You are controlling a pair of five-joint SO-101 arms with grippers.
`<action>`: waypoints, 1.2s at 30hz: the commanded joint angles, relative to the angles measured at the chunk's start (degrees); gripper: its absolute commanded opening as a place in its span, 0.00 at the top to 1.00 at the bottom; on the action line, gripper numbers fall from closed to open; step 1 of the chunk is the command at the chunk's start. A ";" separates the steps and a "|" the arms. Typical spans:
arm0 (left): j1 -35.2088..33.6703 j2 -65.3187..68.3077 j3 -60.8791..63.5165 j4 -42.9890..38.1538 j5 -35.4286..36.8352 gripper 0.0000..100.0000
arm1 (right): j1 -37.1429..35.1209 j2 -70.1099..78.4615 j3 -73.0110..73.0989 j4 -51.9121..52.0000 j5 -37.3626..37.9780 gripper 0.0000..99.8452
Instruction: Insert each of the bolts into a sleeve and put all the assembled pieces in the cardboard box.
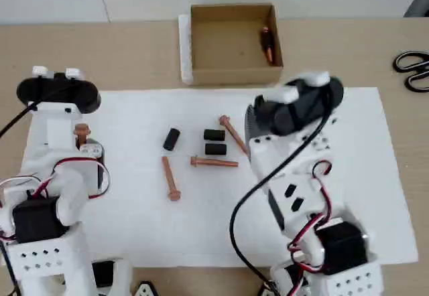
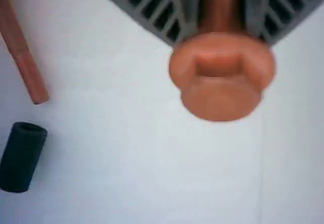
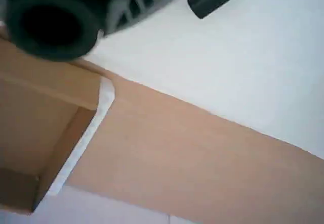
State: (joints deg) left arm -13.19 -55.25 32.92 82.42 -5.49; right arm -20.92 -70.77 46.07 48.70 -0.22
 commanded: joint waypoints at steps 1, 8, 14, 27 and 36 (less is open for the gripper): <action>0.62 -0.79 2.33 -4.13 -0.35 0.99 | 0.22 -8.04 11.60 -10.59 0.62 1.00; 0.62 -0.97 3.82 -5.27 -0.35 0.99 | 0.04 -18.24 23.12 -15.52 0.62 1.00; 0.70 -1.05 3.82 -4.92 -0.35 0.99 | 0.22 -26.86 34.55 -21.41 0.62 1.00; 5.63 -1.14 -1.63 -5.19 -0.35 0.99 | -3.82 -33.27 42.81 -28.00 6.24 1.00; 16.79 -0.79 -10.24 -11.78 -0.35 0.99 | -5.85 -33.27 42.46 -28.09 6.07 1.00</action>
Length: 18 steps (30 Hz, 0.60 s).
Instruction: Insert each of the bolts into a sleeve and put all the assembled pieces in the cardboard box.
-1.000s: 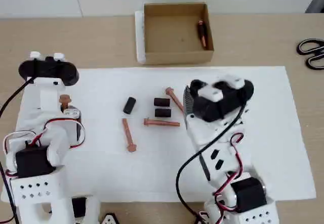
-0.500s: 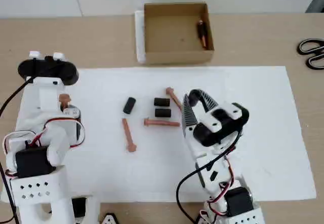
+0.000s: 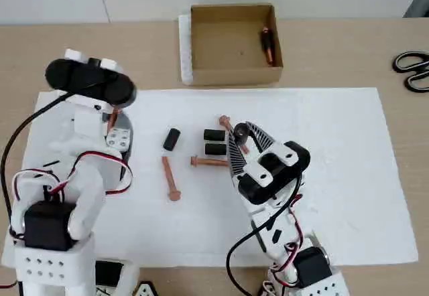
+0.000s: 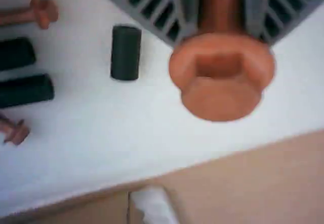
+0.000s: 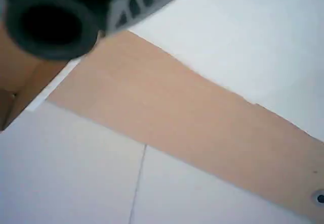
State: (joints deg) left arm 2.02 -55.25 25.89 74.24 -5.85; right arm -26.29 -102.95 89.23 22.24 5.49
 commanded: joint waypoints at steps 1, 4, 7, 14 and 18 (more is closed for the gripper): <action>1.85 -0.79 -3.03 -4.04 0.00 0.99 | -0.40 -1.10 -0.70 -1.63 0.35 1.00; 3.25 -1.14 -2.24 -3.87 -0.26 0.99 | -0.13 -1.10 0.62 -4.35 0.35 1.00; 5.45 -1.14 -1.71 -1.85 -0.26 0.99 | -0.04 -1.10 2.90 -8.31 0.53 1.00; 9.85 -1.05 -0.92 -4.13 7.12 0.99 | -0.31 -1.10 5.63 -8.57 0.62 1.00; 5.71 -1.14 3.21 -15.47 19.78 0.99 | -0.31 -1.10 5.63 -8.57 0.44 1.00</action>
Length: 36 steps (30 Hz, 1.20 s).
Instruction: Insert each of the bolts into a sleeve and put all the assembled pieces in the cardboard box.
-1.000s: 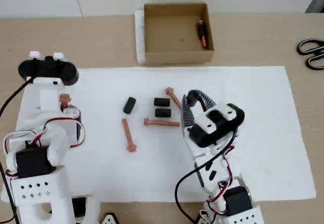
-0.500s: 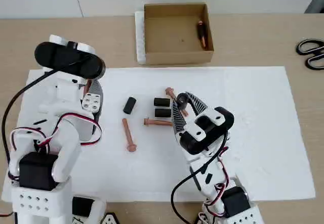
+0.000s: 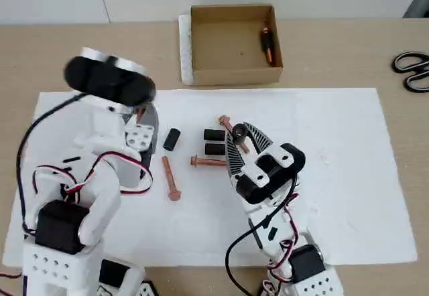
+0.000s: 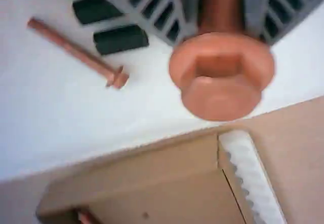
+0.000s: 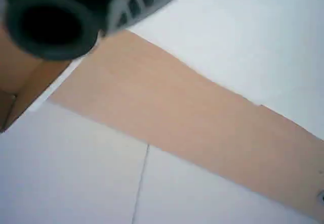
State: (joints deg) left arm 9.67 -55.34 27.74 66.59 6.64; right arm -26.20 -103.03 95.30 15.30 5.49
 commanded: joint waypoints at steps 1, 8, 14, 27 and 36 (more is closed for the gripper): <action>-2.20 -1.05 2.86 -10.55 8.97 0.99 | -0.40 -1.01 -0.35 -1.63 0.35 1.00; -2.02 -1.14 8.75 -13.45 18.55 0.99 | -0.57 -1.01 0.26 -1.71 0.26 1.00; -2.02 -1.05 10.59 -13.89 22.86 0.99 | -5.32 -1.01 0.18 1.45 0.26 1.00; 10.73 -11.08 15.69 -23.21 10.81 0.99 | -6.90 -1.01 0.97 2.95 0.44 1.00; 11.96 -16.97 22.46 -27.08 10.81 0.99 | -6.90 -1.01 1.14 3.03 7.91 1.00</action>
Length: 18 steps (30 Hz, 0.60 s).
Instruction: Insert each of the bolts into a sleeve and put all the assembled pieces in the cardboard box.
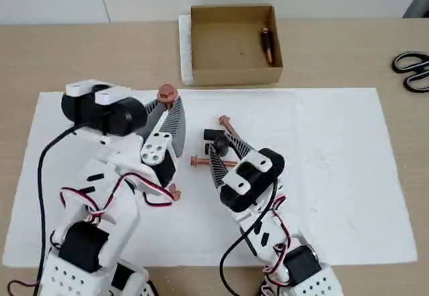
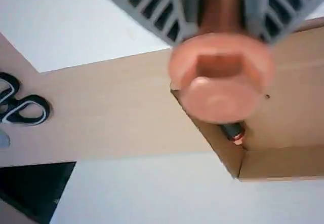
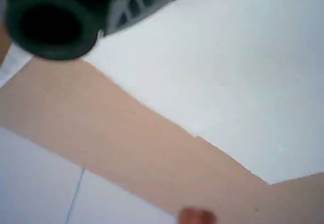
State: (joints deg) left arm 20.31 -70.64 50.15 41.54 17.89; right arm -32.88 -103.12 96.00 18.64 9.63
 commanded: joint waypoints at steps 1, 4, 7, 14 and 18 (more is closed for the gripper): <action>1.85 -1.76 0.04 -2.02 -0.44 0.99 | -0.22 -0.92 0.44 -0.40 4.66 1.00; 4.04 -1.67 -0.13 -2.02 -0.44 0.99 | -0.48 -0.92 0.44 -0.40 4.92 1.00; 5.63 -1.67 -0.22 -2.11 -0.44 0.99 | -0.31 -0.92 0.44 -0.48 4.92 1.00; 6.77 -1.67 -0.40 -5.01 -0.26 0.99 | -0.22 -0.92 0.44 -7.25 -2.81 1.00; 7.38 -1.67 -0.48 -5.71 -0.26 0.99 | -0.13 -0.92 0.44 -7.08 -5.71 1.00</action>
State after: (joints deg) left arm 27.25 -71.43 50.42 37.76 17.89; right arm -33.14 -103.12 96.00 13.27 5.93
